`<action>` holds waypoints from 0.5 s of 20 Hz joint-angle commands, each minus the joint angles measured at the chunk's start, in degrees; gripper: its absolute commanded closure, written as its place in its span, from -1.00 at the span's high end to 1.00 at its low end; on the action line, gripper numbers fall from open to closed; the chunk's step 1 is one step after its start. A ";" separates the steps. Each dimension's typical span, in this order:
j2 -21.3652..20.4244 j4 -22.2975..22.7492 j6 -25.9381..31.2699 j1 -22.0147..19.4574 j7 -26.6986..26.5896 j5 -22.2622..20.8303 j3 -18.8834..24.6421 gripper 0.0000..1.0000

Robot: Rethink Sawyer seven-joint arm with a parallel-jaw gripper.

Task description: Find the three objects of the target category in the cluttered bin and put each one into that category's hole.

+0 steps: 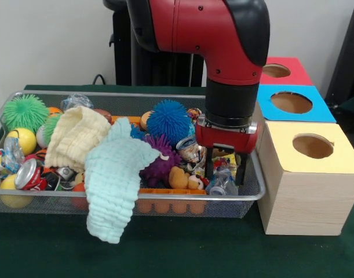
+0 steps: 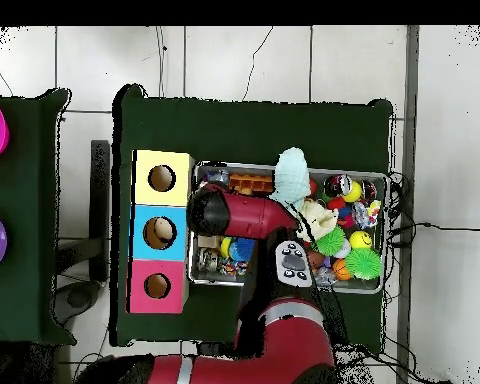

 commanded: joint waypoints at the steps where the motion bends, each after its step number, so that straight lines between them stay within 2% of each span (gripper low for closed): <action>1: -0.40 6.05 0.83 0.73 11.72 4.09 5.63 1.00; 7: 0.62 5.51 3.07 -1.62 7.59 4.32 8.74 1.00; 10: -0.54 6.34 4.79 -1.89 6.71 4.36 9.21 1.00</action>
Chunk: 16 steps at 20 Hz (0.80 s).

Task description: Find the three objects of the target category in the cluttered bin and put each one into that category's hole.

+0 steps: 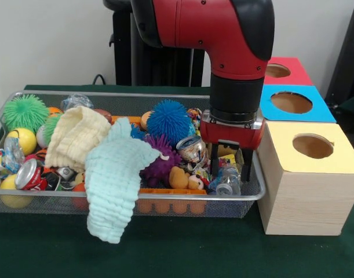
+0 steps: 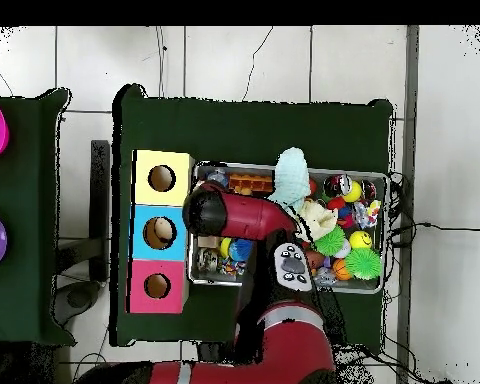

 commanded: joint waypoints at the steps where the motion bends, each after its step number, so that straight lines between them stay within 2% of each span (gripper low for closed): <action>1: -0.20 5.73 5.74 -1.46 6.38 2.28 8.39 1.00; 9: -3.02 8.28 9.71 -4.30 2.46 0.62 9.99 1.00; 13: -5.74 9.94 11.65 -4.14 2.98 0.65 9.90 1.00; 16: -5.87 10.22 11.52 -3.93 3.75 0.85 10.14 1.00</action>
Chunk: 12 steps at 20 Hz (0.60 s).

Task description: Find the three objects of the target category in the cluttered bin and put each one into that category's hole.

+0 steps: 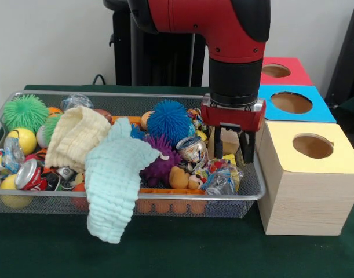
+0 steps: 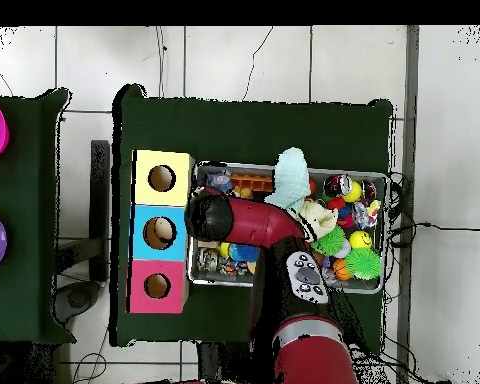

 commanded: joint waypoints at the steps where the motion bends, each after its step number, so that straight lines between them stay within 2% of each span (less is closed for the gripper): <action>1: -0.79 5.08 6.99 -0.69 3.94 0.83 6.42 1.00; 12: 1.90 3.57 2.39 0.97 7.28 0.78 4.49 1.00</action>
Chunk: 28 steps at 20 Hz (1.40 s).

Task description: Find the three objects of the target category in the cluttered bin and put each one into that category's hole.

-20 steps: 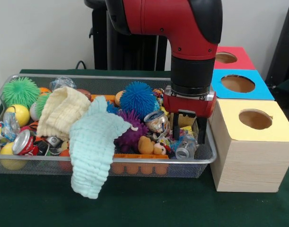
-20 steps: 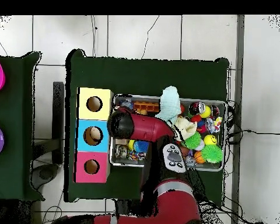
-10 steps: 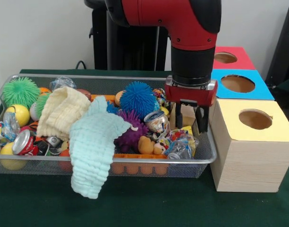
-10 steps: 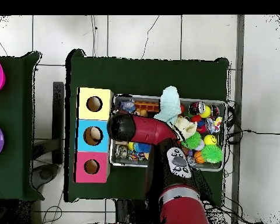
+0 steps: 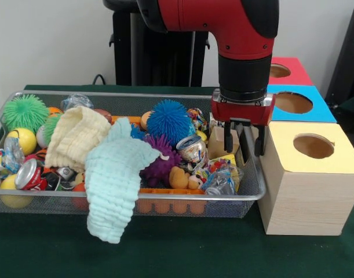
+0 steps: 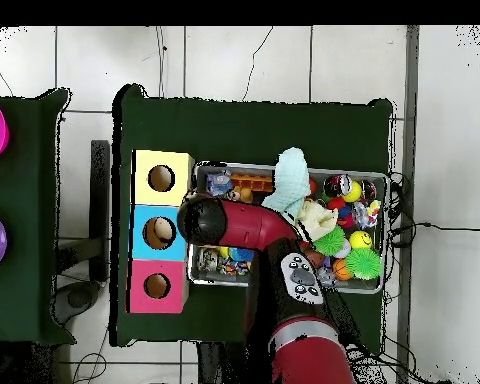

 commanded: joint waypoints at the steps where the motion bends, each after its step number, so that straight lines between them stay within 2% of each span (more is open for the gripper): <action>1: 2.39 2.02 1.50 0.96 7.27 0.82 2.81 1.00; 8: 1.50 2.12 2.50 0.46 7.22 0.85 2.06 1.00; 10: 0.17 2.98 2.95 -0.28 6.83 0.61 1.77 1.00; 13: -3.74 3.40 7.49 -1.42 5.11 -0.06 0.05 1.00; 16: -5.32 3.21 9.11 -1.81 4.41 -0.60 -1.02 1.00; 22: -5.47 4.22 7.92 -2.97 4.50 -0.47 0.22 1.00; 25: -6.83 4.89 8.54 -2.10 5.71 -0.24 -0.63 1.00; 28: -5.89 4.70 6.42 -0.33 7.75 -0.46 -2.22 1.00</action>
